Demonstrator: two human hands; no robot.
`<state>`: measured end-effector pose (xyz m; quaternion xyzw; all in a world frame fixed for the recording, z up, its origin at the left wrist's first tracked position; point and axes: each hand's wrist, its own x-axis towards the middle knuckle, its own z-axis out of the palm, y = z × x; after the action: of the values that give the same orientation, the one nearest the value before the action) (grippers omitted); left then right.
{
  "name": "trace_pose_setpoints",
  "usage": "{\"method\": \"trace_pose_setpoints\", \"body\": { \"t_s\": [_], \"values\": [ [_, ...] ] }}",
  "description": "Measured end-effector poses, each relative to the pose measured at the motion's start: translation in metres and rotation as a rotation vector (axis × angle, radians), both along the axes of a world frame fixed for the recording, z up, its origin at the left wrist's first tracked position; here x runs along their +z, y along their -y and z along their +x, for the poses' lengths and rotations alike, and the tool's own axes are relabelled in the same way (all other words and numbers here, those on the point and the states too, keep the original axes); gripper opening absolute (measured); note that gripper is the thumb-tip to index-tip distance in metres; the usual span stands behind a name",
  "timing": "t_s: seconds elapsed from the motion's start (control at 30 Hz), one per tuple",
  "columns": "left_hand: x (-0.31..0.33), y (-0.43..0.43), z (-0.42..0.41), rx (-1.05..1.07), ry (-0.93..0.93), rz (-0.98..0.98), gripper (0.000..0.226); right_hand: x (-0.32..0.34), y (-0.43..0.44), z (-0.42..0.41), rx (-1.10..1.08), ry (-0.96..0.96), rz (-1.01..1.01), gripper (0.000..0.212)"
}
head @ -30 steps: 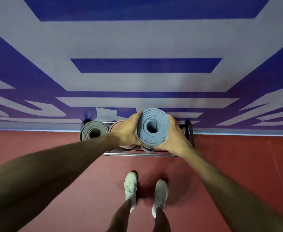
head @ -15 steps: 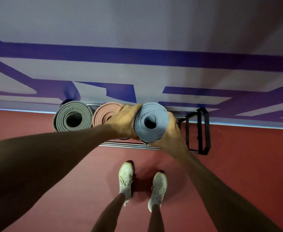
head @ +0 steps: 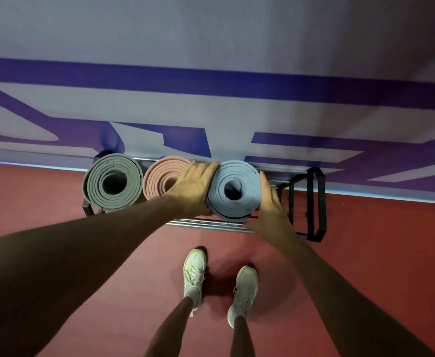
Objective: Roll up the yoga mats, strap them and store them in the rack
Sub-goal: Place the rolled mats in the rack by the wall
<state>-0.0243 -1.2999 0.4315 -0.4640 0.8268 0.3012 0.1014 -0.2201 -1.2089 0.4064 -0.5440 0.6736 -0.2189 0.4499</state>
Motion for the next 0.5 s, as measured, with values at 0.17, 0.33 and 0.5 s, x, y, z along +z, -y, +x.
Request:
{"method": "trace_pose_setpoints", "body": {
  "t_s": [0.17, 0.33, 0.5],
  "values": [
    [0.014, -0.010, -0.007, 0.171, -0.129, 0.096, 0.096, 0.026, 0.002, -0.014, 0.013, -0.018, 0.192, 0.092],
    [0.046, -0.033, -0.013, 0.510, -0.410, 0.216, 0.060, 0.043, 0.000, -0.030, 0.006, -0.149, 0.302, 0.093],
    [0.116, -0.048, -0.022, 0.633, -0.494, 0.215, 0.026, 0.108, -0.005, -0.042, 0.054, -0.152, 0.203, 0.053]
  ]
}}
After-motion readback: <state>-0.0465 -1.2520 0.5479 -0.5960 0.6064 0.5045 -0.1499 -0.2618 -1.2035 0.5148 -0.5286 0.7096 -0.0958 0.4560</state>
